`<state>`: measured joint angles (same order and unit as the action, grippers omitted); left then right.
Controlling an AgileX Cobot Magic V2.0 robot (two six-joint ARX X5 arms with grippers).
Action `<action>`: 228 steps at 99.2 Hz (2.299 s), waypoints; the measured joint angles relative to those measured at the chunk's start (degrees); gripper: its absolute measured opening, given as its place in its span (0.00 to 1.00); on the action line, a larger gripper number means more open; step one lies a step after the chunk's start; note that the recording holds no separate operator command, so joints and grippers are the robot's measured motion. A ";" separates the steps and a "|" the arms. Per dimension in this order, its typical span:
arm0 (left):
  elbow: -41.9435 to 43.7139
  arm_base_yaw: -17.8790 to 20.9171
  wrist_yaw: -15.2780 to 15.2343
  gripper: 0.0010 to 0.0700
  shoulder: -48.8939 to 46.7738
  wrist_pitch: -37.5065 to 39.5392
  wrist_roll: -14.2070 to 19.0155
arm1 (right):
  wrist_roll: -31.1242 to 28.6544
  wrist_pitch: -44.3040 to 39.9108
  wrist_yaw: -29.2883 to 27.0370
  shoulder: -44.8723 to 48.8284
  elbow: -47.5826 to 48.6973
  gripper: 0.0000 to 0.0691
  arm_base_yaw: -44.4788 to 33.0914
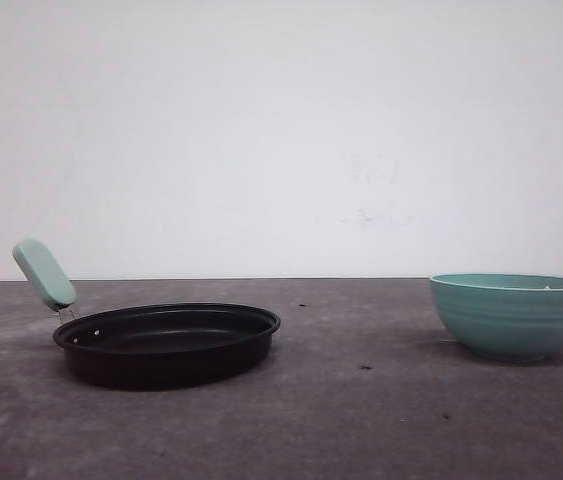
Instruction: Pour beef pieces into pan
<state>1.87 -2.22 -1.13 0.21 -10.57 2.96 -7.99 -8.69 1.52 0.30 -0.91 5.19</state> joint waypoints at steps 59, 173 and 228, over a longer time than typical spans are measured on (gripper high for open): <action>0.00 -0.11 0.00 0.02 0.02 0.00 0.00 | 0.00 1.31 0.02 0.00 0.00 0.01 0.00; 19.85 -0.55 10.03 0.02 12.81 -1.40 23.61 | -16.28 5.07 4.59 4.02 -15.74 0.01 0.00; 65.09 -2.03 16.98 0.02 48.26 -8.04 16.22 | -4.33 -11.91 14.99 32.48 -57.11 0.19 0.00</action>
<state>66.96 -4.25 15.86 48.47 -18.61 19.18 -12.32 -20.60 16.51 32.77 -58.02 5.19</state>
